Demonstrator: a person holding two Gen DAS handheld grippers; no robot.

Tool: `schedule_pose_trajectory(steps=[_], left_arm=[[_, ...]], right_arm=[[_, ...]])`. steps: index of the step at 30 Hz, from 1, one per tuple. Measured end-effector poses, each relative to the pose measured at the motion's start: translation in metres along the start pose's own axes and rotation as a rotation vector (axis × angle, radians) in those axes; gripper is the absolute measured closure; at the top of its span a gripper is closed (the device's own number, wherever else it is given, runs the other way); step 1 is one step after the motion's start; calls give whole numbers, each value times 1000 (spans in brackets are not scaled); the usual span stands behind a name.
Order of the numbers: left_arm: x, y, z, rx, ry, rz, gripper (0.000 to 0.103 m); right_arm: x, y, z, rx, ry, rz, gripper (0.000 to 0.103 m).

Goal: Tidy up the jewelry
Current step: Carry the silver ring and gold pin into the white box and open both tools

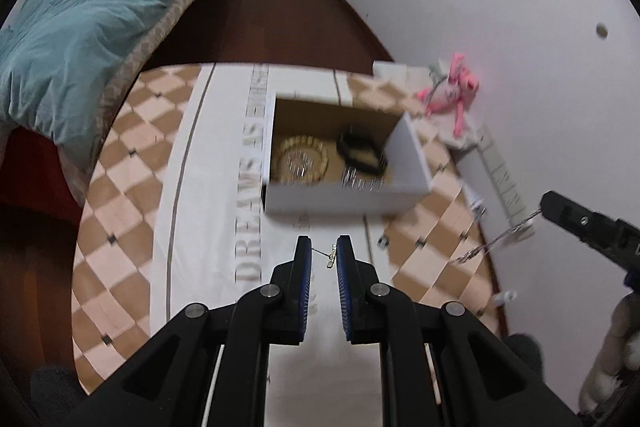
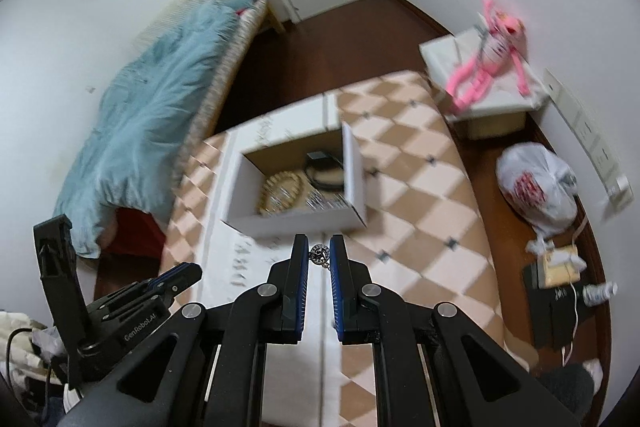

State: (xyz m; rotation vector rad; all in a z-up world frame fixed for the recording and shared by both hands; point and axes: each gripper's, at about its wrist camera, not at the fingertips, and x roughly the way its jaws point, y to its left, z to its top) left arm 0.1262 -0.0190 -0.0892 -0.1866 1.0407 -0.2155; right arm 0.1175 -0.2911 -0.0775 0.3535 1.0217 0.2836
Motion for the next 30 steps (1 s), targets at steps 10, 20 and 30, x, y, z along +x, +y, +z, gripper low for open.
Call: schedule_pose_trajectory(steps=[10, 20, 30], left_arm=[[26, 3, 81, -9, 27, -57, 93], [101, 15, 111, -42, 181, -43, 93], [128, 17, 124, -52, 248, 24, 87]], right_arm=[[24, 52, 77, -134, -31, -5, 92], [113, 56, 120, -203, 76, -143, 92], [167, 34, 135, -163, 208, -187, 92]])
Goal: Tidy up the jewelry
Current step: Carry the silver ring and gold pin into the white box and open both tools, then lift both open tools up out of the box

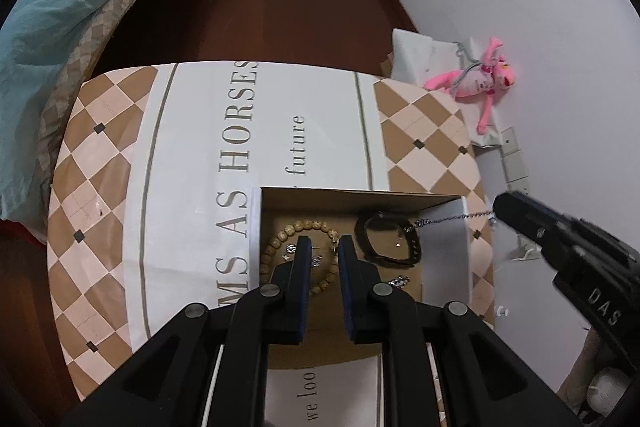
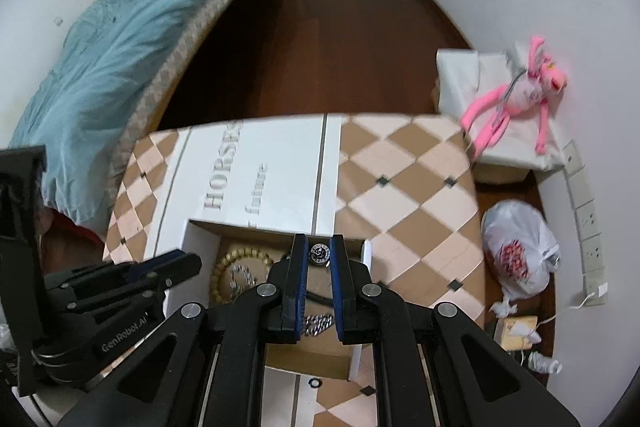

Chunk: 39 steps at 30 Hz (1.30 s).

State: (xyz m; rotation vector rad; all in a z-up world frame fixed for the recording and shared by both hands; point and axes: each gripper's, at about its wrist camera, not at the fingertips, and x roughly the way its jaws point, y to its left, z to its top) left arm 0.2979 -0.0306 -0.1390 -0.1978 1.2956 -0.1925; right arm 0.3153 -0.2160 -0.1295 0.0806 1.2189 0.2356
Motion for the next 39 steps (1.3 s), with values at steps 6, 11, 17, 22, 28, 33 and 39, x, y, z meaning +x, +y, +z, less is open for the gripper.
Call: schedule_pose_trajectory(steps=[6, 11, 17, 22, 28, 33, 39], left_arm=[[-7, 1, 5, -1, -40, 46, 30], [-11, 3, 7, 4, -49, 93, 14], [-20, 4, 2, 17, -89, 163, 3], [-27, 3, -12, 36, -141, 227, 1], [-26, -1, -28, 62, -168, 276, 1], [-32, -3, -41, 64, -182, 285, 1], [-54, -11, -58, 66, -230, 280, 1]], right_arm=[[18, -10, -2, 31, 97, 31, 84], [14, -13, -5, 33, 93, 28, 56], [7, -13, -12, 29, 79, -23, 36], [7, -14, -30, 7, 80, -131, 11], [14, -15, -55, -5, 100, -180, 6], [7, -21, -69, 24, 81, -190, 5], [-19, -22, -82, 37, 25, -198, 5]])
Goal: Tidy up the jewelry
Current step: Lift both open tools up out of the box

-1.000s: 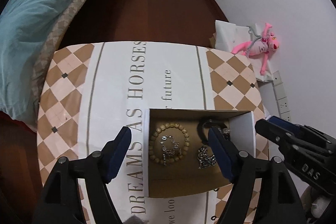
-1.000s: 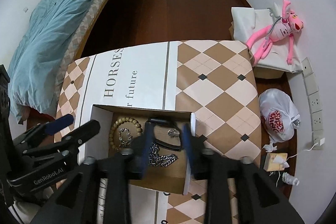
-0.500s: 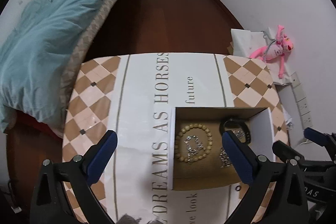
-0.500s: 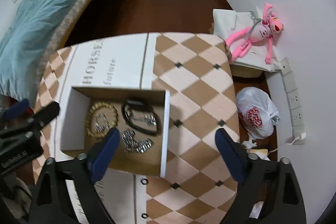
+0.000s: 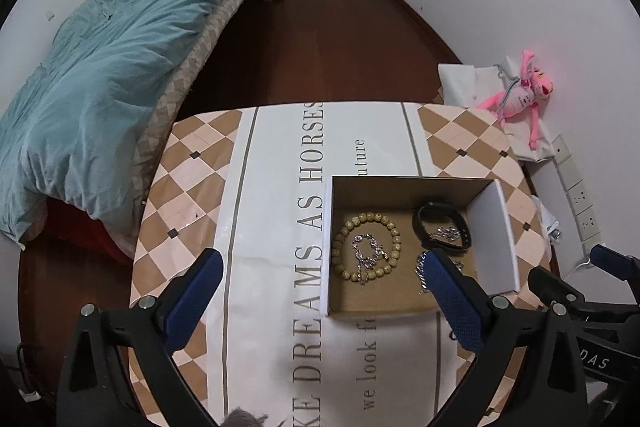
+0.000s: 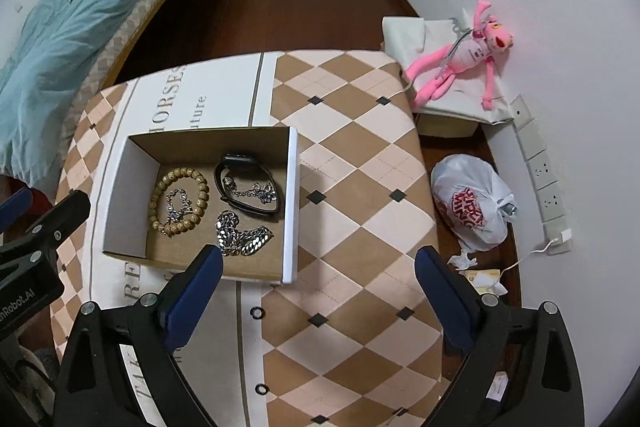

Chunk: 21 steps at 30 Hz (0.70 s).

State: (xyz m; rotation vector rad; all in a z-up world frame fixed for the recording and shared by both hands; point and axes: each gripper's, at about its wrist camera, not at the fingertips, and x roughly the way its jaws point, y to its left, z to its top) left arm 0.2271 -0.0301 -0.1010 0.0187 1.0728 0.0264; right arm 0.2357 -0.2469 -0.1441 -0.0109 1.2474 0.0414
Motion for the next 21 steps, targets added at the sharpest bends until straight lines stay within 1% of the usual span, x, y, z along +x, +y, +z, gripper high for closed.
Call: schedule_pose_trajectory(steps=[4, 12, 21], left_arm=[[-23, -2, -8, -6, -37, -6, 1], [-82, -4, -18, -24, -130, -10, 1], [-122, 0, -25, -35, -185, -18, 1]], right_arm=[[-29, 0, -10, -4, -68, -18, 5], [-95, 0, -30, 3, -195, -14, 5], [-152, -2, -47, 15, -291, 5, 5]])
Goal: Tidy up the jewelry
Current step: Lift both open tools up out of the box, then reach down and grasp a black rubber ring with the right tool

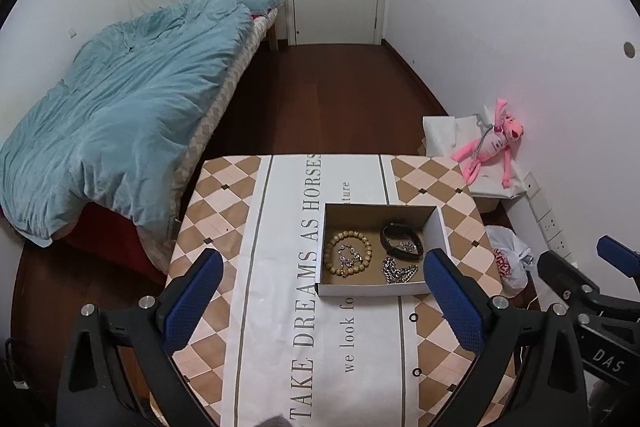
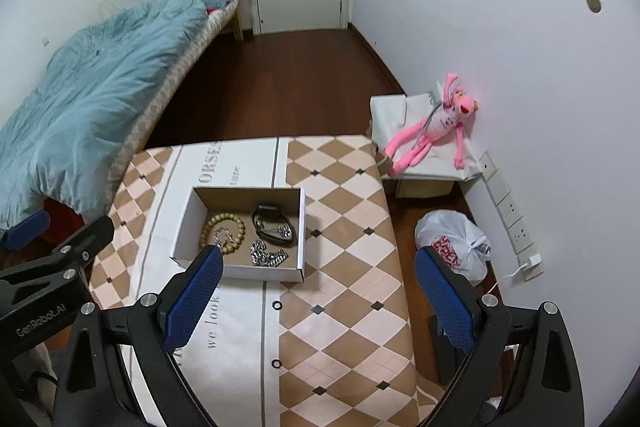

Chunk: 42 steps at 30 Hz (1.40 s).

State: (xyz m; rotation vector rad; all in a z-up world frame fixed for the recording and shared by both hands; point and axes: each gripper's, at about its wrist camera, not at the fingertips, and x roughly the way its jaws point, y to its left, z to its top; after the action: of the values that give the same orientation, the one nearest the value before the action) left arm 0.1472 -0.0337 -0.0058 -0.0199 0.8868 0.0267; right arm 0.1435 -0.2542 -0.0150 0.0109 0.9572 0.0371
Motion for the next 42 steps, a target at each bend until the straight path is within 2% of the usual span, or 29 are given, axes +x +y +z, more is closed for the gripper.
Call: schedule_pose_trajectory(steps=[4, 7, 11, 15, 17, 19, 20, 26, 27, 30, 32, 33, 34, 38, 42], left_arm=[[-10, 1, -1, -12, -7, 17, 1], [-6, 2, -12, -8, 3, 54, 1], [17, 2, -42, 18, 51, 116, 1], [56, 5, -82, 33, 158, 172, 1], [78, 7, -104, 41, 226, 194, 1], [93, 9, -119, 49, 280, 200, 1], [102, 11, -129, 49, 312, 206, 1], [121, 18, -154, 44, 383, 222, 1], [123, 20, -156, 41, 389, 224, 1], [127, 22, -160, 34, 402, 226, 1], [129, 23, -160, 31, 407, 227, 1], [130, 24, -160, 30, 409, 225, 1], [131, 24, -160, 29, 408, 223, 1], [131, 21, -155, 36, 398, 215, 1], [131, 5, -143, 53, 371, 181, 1]], right_arm=[[-19, -1, 1, 10, -32, 16, 5], [-17, -5, -5, 28, -24, 25, 5], [22, -8, -38, 37, 87, 48, 5], [79, -3, -93, 37, 234, 83, 5], [101, 1, -115, 35, 287, 99, 13], [127, 9, -140, 20, 350, 101, 25], [135, 13, -149, 14, 364, 103, 27], [156, 31, -169, -46, 368, 94, 36], [159, 34, -172, -58, 372, 92, 43], [160, 42, -173, -86, 353, 78, 52], [160, 44, -172, -106, 337, 65, 64], [159, 46, -171, -117, 323, 56, 81], [159, 45, -171, -119, 319, 58, 90], [160, 43, -168, -110, 314, 77, 91], [150, 21, -158, -34, 293, 88, 91]])
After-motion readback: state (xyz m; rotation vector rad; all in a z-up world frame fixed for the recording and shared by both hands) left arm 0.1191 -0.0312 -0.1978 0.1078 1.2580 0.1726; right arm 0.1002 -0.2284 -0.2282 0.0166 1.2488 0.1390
